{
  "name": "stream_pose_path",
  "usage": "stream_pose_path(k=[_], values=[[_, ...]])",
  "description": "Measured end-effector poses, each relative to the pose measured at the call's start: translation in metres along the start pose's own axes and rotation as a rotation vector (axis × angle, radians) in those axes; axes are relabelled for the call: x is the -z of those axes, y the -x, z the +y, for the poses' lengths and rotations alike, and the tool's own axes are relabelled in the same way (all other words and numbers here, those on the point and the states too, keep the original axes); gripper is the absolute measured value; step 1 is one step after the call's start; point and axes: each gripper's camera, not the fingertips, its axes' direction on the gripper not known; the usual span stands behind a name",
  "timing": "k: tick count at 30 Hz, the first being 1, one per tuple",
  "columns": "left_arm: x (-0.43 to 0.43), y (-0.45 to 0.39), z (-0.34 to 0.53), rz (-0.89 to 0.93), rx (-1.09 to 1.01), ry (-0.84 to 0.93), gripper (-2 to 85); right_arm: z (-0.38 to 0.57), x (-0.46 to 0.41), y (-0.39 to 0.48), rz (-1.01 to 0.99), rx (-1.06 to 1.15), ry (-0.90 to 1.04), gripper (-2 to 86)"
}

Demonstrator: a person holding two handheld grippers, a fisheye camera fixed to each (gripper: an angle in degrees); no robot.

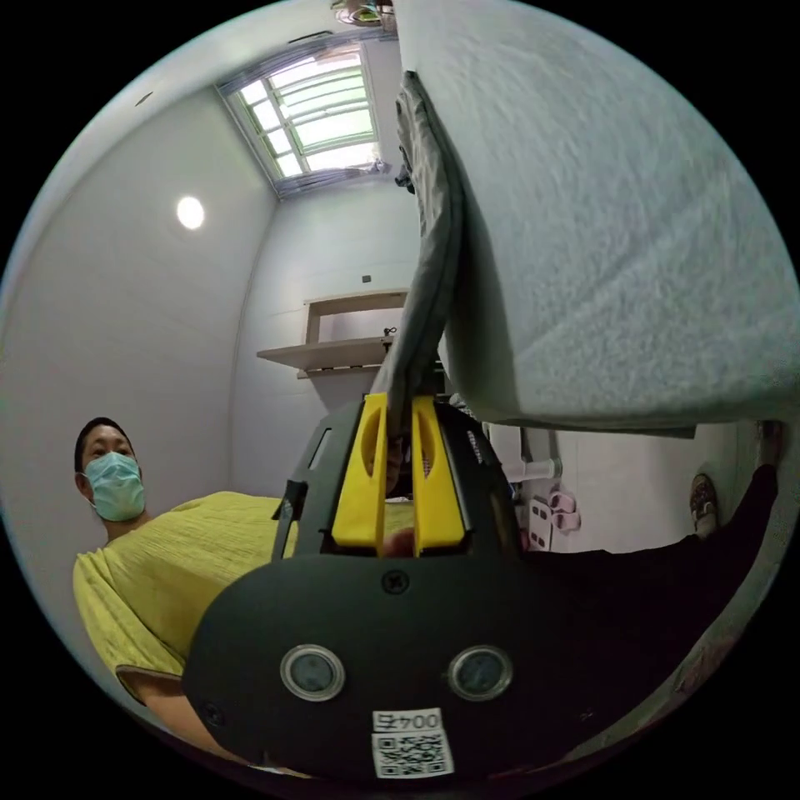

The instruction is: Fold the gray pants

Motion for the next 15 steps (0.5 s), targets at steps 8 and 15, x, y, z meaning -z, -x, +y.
stream_pose_path(k=[8,15], values=[[-0.019,-0.026,-0.003,-0.151,-0.025,-0.054,2.1,-0.045,-0.071,0.123,0.279,0.198,0.030,4.8],[-0.030,-0.152,0.000,-0.241,-0.284,-0.123,2.0,-0.083,-0.162,0.258,0.514,0.477,0.140,4.7]])
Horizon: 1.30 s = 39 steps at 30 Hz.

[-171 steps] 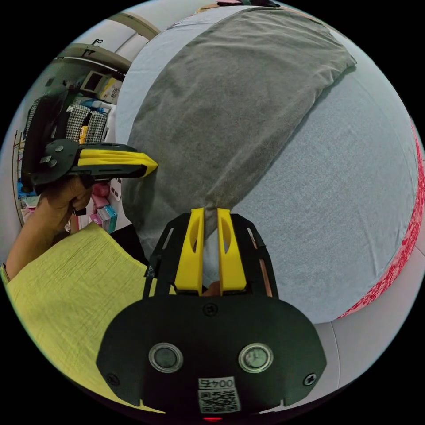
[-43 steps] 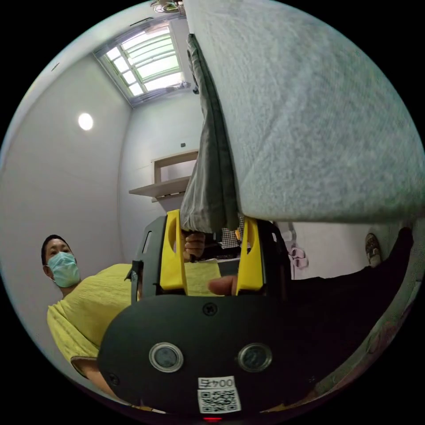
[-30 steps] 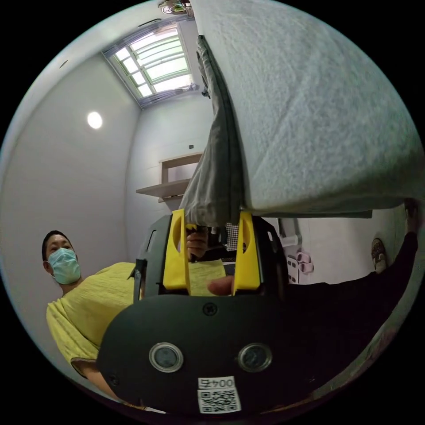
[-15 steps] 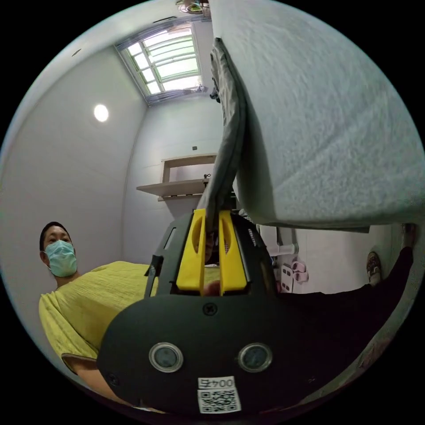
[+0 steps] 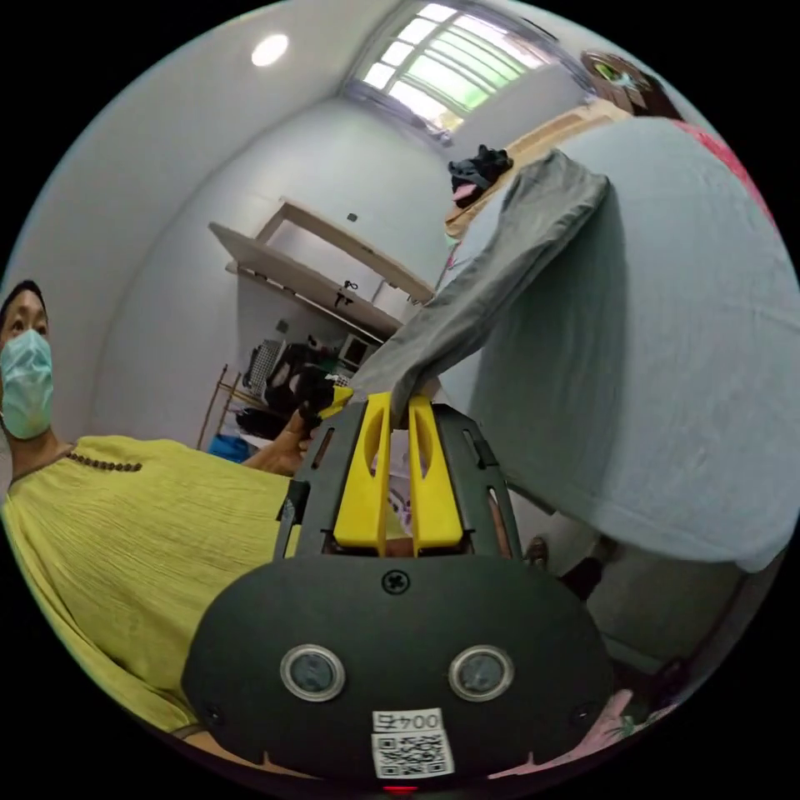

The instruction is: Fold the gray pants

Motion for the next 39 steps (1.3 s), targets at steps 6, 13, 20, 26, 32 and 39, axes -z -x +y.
stream_pose_path(k=[6,13,20,26,32,39], values=[[0.005,-0.089,-0.011,-0.094,-0.176,0.033,1.9,-0.054,-0.023,0.073,0.068,0.117,0.033,4.6],[-0.012,-0.104,0.055,-0.091,-0.048,0.181,2.1,-0.016,-0.079,0.090,0.028,-0.051,0.152,4.7],[-0.019,-0.064,0.065,-0.006,0.083,0.176,2.4,-0.037,-0.141,0.044,-0.032,-0.209,0.094,4.8],[-0.005,-0.096,-0.040,0.011,-0.064,0.122,2.6,-0.179,-0.165,0.036,0.051,-0.024,0.072,4.7],[0.010,-0.145,-0.196,-0.045,-0.255,0.059,3.0,-0.356,-0.188,0.005,0.126,0.144,0.043,4.8],[0.015,-0.134,-0.402,-0.157,-0.267,0.004,3.1,-0.542,-0.241,-0.087,0.204,0.215,0.055,4.8]])
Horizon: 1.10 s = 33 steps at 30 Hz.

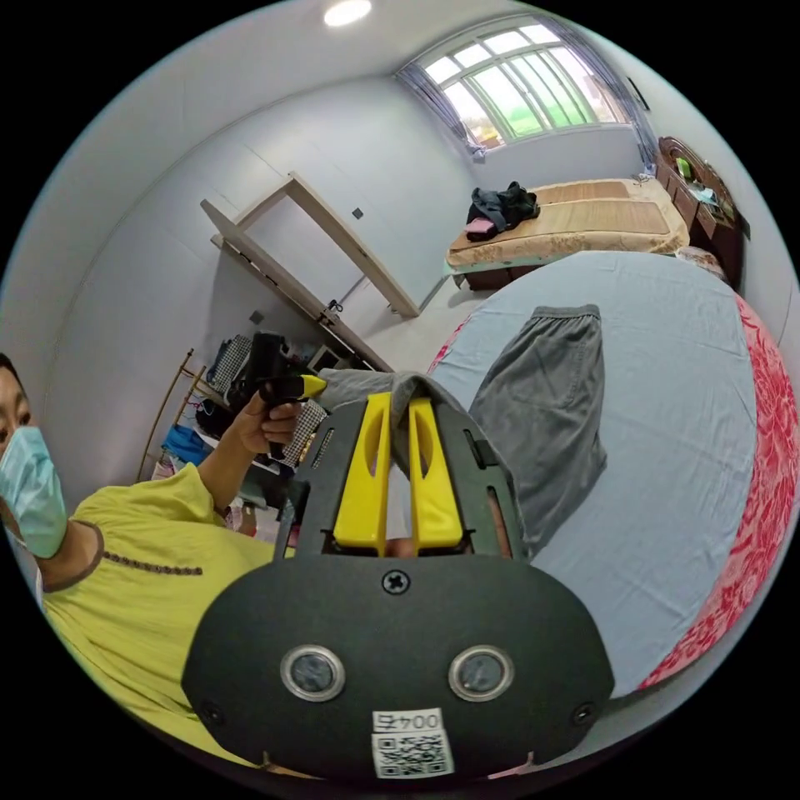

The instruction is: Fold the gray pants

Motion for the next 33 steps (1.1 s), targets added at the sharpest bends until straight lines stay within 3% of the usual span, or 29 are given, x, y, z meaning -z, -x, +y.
stream_pose_path(k=[9,17,21,25,28,33], values=[[-0.042,0.165,-0.184,-0.158,0.121,0.035,3.1,-0.152,-0.144,-0.230,-0.010,-0.102,0.057,4.8],[-0.099,0.353,-0.238,-0.252,0.333,-0.024,5.8,-0.190,-0.330,-0.470,0.049,-0.340,0.159,5.2],[-0.101,0.391,-0.220,-0.226,0.387,-0.153,6.5,-0.183,-0.377,-0.537,0.085,-0.402,0.151,6.4],[-0.100,0.383,-0.183,-0.262,0.336,-0.138,6.4,-0.168,-0.361,-0.559,0.075,-0.367,-0.030,9.4],[-0.098,0.357,-0.132,-0.326,0.212,-0.042,6.7,-0.145,-0.340,-0.543,0.096,-0.263,-0.052,12.0],[-0.117,0.293,0.027,-0.500,-0.037,0.194,7.3,-0.026,-0.359,-0.477,0.180,-0.053,0.167,13.7]])
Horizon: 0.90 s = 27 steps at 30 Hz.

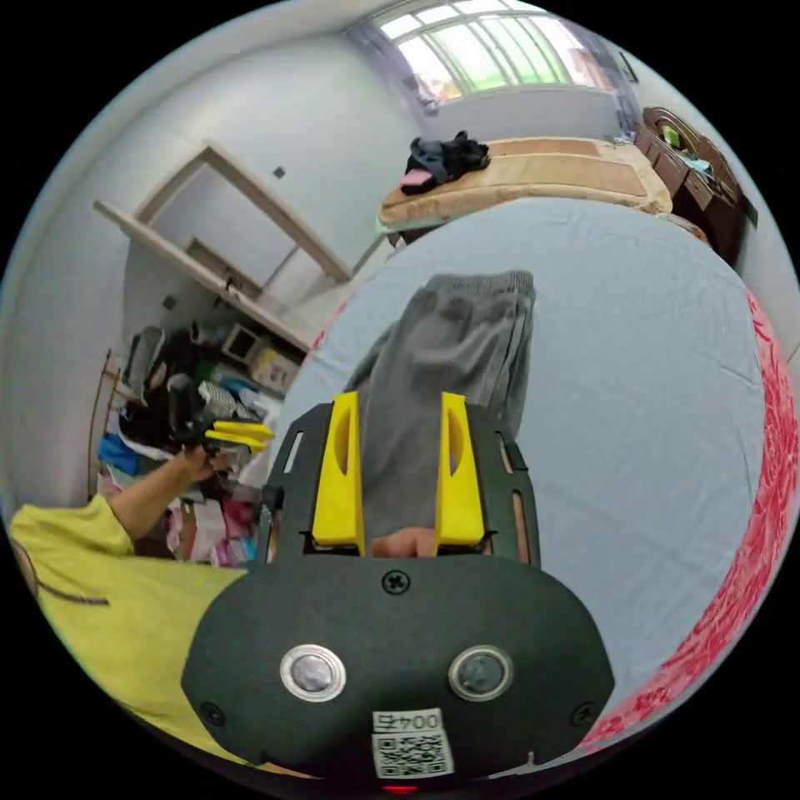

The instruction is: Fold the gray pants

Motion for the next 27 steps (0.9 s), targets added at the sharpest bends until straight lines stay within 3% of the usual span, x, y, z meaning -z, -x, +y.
stream_pose_path(k=[6,10,27], values=[[-0.050,-0.041,0.140,-0.030,-0.062,0.089,9.6,0.223,-0.058,0.028,0.076,-0.115,0.063,13.4],[-0.074,-0.049,0.155,-0.021,-0.139,0.087,10.5,0.317,-0.088,0.031,0.128,-0.247,0.080,11.9],[-0.119,-0.088,0.154,0.088,-0.486,0.196,13.0,0.386,-0.173,0.036,0.252,-0.161,0.326,13.5]])
